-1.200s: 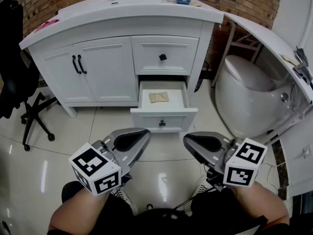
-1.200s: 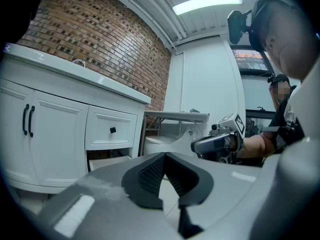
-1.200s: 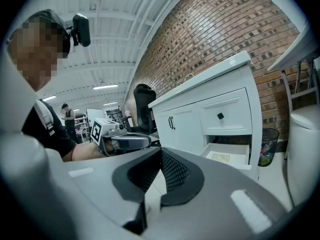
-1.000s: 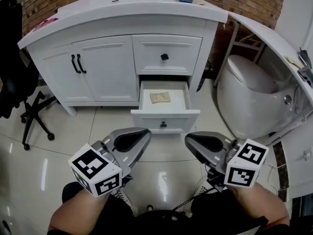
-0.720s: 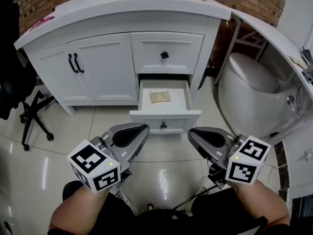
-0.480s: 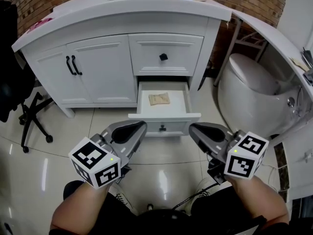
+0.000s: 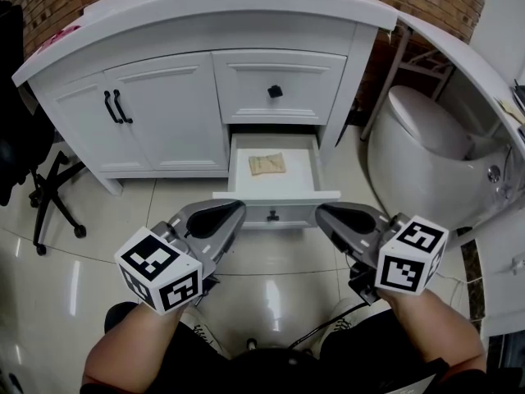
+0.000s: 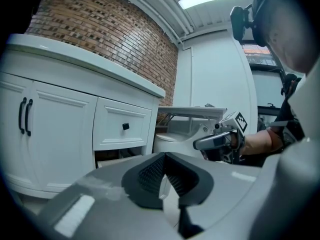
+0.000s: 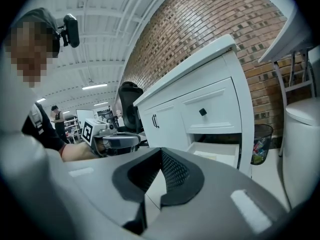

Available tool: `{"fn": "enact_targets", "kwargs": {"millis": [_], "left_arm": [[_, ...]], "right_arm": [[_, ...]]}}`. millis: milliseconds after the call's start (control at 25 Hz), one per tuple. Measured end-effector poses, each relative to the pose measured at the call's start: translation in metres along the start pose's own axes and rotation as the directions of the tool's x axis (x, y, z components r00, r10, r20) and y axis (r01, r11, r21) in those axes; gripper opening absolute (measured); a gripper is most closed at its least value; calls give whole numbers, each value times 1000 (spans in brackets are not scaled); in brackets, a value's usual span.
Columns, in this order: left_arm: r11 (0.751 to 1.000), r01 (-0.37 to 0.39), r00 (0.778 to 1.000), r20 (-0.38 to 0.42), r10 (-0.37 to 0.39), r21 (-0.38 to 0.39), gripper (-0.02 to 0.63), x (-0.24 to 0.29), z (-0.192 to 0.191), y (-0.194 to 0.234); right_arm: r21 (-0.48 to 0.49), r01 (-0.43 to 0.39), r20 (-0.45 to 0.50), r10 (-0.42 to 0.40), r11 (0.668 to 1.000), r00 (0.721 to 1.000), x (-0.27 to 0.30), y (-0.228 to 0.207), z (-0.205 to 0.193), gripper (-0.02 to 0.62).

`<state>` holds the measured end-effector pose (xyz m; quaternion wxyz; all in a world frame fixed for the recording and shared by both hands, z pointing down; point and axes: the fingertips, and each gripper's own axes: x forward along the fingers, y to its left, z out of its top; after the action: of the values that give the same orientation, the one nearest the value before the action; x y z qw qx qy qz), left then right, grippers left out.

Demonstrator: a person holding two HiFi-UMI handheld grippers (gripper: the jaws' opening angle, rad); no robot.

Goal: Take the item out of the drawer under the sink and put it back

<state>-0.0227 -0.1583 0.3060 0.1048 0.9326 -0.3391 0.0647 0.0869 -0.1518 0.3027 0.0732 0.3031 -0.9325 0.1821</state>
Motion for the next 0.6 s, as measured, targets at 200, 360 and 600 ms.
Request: {"fn": "enact_targets", "kwargs": {"millis": [200,360,600], "left_arm": [[1000,4,1000,5,-4,-7,6,-1,1,-2],[1000,0,1000,11,0,-3,6,-2,2,-2],[1000,-8,1000,19,7,16,6,-3,5,1]], "right_arm": [[-11,12,0,-12,1000,1000,-1,-1,0,3],[-77,43,-21,-45,996,999,-2,-3,2,3],[-212,44,-96,-66,976,993,3,-8,17,28]]}}
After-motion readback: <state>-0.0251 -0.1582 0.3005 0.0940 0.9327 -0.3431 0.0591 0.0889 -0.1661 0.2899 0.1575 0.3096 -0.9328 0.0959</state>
